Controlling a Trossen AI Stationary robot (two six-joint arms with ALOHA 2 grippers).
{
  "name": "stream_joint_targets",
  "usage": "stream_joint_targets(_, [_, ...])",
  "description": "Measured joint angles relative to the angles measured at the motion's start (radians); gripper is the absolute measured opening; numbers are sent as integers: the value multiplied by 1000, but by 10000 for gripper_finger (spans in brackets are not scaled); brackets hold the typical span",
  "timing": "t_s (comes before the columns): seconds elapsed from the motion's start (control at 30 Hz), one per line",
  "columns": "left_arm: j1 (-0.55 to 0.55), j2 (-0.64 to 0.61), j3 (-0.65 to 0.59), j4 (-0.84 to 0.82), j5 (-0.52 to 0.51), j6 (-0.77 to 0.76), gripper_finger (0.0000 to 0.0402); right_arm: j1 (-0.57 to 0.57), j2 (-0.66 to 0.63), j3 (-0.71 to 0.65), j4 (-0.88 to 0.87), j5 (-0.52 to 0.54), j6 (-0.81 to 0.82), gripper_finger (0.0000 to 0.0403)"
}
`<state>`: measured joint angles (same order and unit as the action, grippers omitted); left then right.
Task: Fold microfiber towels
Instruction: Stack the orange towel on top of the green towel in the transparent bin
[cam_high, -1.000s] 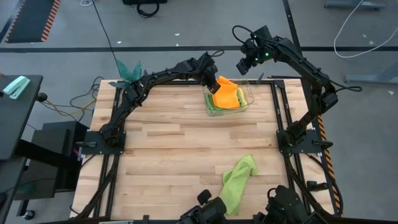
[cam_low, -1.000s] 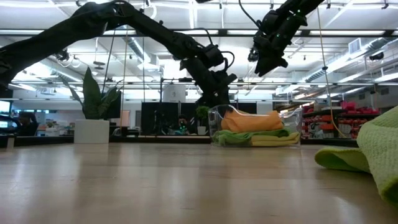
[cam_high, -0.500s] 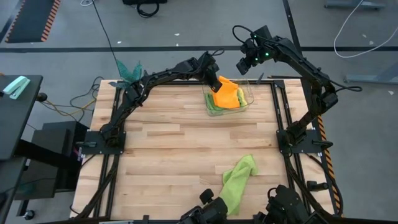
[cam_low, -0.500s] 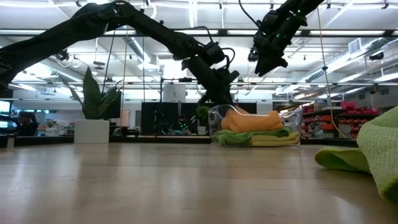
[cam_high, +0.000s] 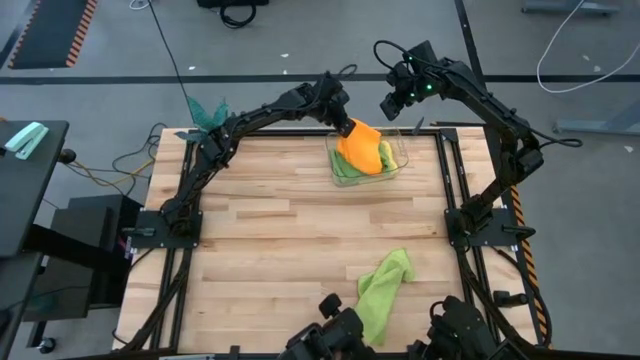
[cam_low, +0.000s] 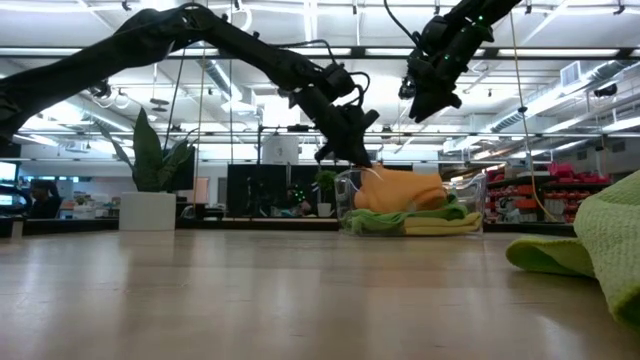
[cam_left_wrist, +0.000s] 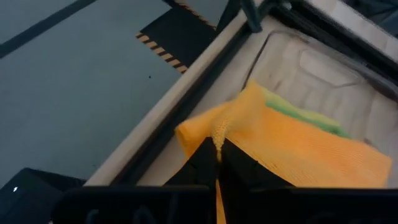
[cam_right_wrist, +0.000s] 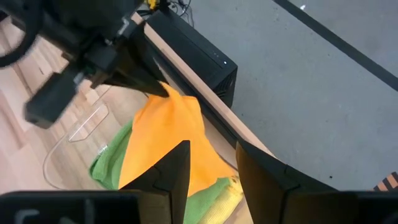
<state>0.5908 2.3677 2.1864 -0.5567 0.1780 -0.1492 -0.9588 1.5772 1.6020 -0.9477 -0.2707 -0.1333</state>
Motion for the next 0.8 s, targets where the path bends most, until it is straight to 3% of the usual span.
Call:
stream_joint_targets(0.2, [6,21,-1,9,36,-40,14,0,0,0,6,0,0,137])
stream_joint_targets(0.8, [41,38,-1,0,88,-53,184,0,0,0,4,0,1,137])
